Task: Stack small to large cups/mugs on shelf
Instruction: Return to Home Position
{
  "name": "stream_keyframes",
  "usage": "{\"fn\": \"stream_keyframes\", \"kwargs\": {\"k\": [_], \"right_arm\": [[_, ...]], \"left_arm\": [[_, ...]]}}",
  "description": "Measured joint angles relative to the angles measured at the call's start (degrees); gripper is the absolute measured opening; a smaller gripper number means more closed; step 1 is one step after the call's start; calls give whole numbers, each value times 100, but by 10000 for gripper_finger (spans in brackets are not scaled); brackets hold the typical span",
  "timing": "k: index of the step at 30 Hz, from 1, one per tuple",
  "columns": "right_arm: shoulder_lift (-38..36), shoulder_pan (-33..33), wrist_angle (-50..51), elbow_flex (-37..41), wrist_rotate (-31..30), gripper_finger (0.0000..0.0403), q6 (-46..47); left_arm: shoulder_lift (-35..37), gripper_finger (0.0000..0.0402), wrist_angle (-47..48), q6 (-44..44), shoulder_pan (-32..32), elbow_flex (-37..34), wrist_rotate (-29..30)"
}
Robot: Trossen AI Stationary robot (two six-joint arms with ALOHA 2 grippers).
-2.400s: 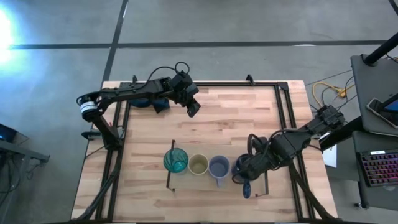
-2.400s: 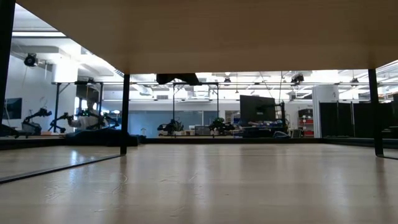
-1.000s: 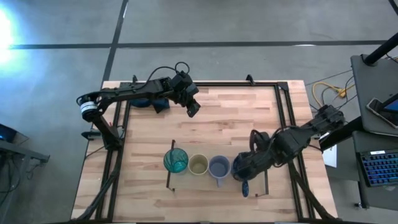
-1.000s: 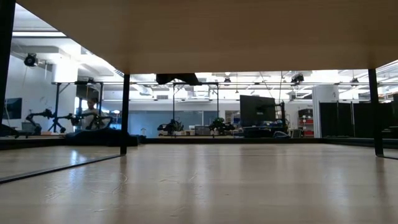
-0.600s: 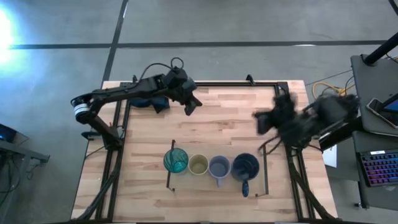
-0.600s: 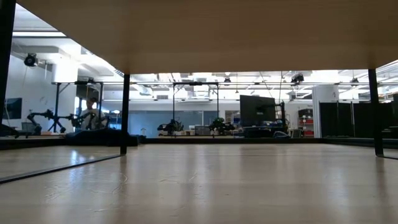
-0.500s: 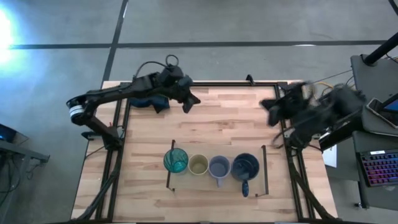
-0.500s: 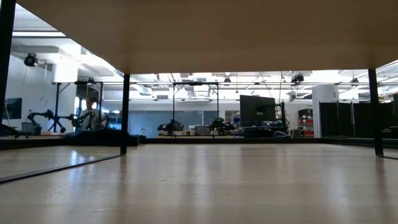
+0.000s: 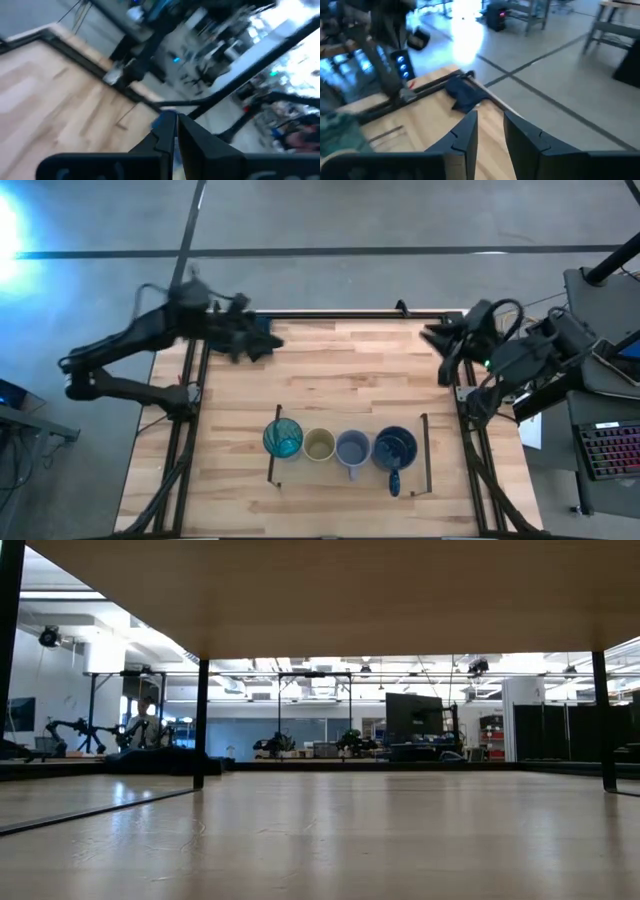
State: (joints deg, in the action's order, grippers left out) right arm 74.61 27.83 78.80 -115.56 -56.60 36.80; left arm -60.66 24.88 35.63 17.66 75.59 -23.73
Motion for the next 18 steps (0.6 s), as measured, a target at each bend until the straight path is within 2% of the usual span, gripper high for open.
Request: {"fn": "stream_keyframes", "kwargs": {"k": [4, 6, 8, 12, 15, 18], "right_arm": [[3, 6, -779, 508, 429, 89, -566], [-82, 0, -1615, 927, 905, 91, -1104], [-202, -7, -2645, 1417, 1532, 90, -1650], [-576, -179, -4707, 2497, 2832, 86, -2665], [-1028, -414, -5033, 3187, 3220, 86, -2713], [-1661, -707, -5009, 3876, 3646, 88, -2642]], "left_arm": [[711, 5, -63, 306, -707, -53, 845], [1018, 5, -390, 157, -1291, -165, 1418], [1222, 5, -1097, -85, -2015, -426, 1952], [1441, 5, -3038, -1137, -3557, -1413, 2963], [1550, 5, -3816, -2077, -4441, -2204, 4079], [1738, 5, -4083, -2928, -4963, -2889, 5186]]}}
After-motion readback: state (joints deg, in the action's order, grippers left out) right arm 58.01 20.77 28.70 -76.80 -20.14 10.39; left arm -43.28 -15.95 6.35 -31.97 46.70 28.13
